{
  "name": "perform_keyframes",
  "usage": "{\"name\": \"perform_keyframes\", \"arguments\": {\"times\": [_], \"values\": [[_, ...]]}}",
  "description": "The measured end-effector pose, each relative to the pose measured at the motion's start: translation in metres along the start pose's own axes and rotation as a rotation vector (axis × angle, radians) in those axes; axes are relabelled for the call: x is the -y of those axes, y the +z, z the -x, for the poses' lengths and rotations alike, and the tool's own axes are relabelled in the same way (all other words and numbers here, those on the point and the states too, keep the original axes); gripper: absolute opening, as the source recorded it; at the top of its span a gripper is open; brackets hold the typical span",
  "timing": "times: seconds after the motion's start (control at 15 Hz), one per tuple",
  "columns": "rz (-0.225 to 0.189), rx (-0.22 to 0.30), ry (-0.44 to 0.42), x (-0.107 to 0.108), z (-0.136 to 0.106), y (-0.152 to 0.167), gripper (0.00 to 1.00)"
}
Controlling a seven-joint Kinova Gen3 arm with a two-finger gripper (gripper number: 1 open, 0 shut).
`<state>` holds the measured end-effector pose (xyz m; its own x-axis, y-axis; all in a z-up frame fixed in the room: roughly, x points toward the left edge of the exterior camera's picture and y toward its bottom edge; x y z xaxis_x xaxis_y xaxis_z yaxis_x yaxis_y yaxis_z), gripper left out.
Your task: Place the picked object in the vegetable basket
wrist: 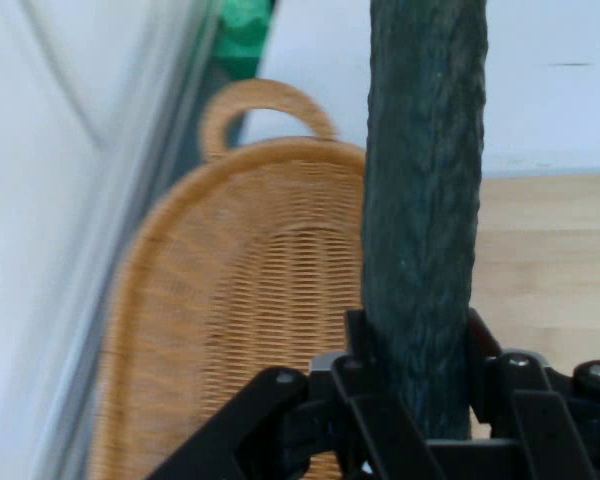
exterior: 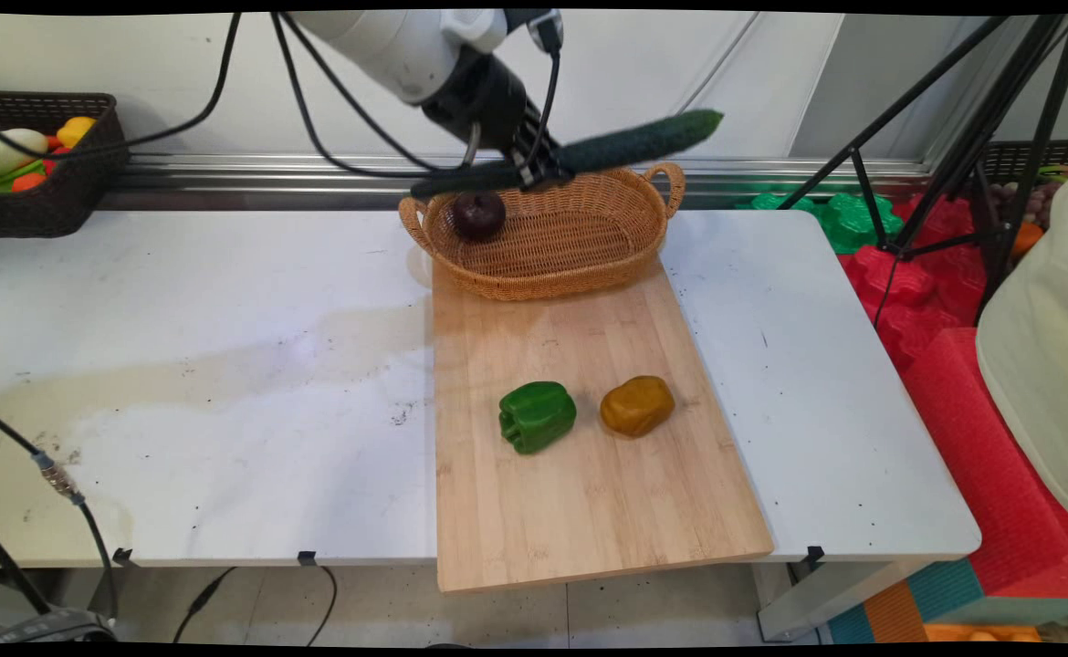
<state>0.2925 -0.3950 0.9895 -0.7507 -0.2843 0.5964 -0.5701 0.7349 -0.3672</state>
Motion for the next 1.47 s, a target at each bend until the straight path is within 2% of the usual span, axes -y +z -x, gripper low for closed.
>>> {"name": "perform_keyframes", "arguments": {"times": [0.4, 0.67, 1.0, 1.47], "values": [[-0.133, 0.034, 0.066, 0.042, -0.007, 0.017, 0.00], [-0.171, 0.067, 0.122, 0.059, -0.009, 0.040, 0.00], [-0.157, 0.112, 0.208, 0.067, -0.006, 0.073, 0.00], [-0.091, 0.174, 0.306, 0.061, 0.009, 0.115, 0.00]]}}
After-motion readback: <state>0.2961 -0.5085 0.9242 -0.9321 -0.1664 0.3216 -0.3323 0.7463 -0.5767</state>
